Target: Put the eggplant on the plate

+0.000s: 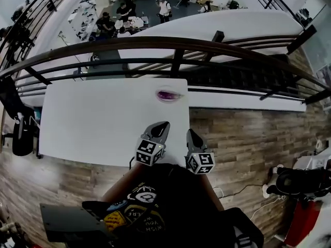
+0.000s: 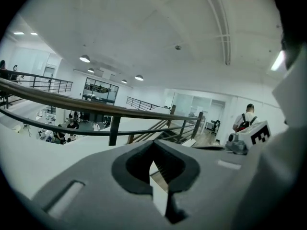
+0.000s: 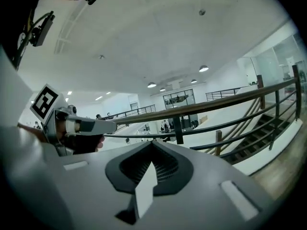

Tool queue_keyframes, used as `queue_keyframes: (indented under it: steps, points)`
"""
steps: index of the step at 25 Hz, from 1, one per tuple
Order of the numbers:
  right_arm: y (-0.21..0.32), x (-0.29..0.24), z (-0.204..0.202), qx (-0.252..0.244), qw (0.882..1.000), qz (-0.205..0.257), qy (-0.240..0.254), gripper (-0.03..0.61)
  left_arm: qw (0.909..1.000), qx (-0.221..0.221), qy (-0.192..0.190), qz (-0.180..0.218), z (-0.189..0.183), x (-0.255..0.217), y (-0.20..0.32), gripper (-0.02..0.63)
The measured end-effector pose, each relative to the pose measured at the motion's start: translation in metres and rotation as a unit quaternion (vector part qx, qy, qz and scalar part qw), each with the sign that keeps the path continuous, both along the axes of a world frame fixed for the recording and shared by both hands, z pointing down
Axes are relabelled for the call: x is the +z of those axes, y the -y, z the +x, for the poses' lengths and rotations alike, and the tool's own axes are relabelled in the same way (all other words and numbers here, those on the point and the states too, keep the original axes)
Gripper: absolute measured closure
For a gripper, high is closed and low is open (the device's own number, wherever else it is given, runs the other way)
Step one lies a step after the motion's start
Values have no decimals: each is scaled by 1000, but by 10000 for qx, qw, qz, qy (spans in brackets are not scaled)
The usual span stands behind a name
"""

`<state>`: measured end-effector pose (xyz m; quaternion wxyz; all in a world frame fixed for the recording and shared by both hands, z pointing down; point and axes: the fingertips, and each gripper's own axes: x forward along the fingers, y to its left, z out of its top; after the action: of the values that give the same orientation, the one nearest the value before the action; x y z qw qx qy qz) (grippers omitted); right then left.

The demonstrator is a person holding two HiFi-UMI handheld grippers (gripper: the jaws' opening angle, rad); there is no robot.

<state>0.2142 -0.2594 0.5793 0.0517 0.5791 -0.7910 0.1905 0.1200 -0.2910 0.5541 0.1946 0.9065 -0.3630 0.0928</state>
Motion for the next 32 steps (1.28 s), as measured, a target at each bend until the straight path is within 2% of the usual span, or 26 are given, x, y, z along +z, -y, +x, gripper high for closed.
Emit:
queue_keyframes:
  steps: [4,8,12,20,32]
  points:
    - [-3,-16,7,134,9996,170,179,577,9999,84,75,111,4,-2,-3,609]
    - [-2,-23,4,88,9993,339,154,577,9995,26,326,27,-5,15,-4,609]
    - [0,-12,5,54,9998,165,87,577,9977,-278,606,-154,-24,34,-2,609]
    - [4,-12,-14,-225,9996,118,-159,577,9978,-421,511,-64,-33,25,2,609]
    - [9,-14,-9,-178,9997,122,-61,577,9980,-391,487,-90,-29,25,5,609]
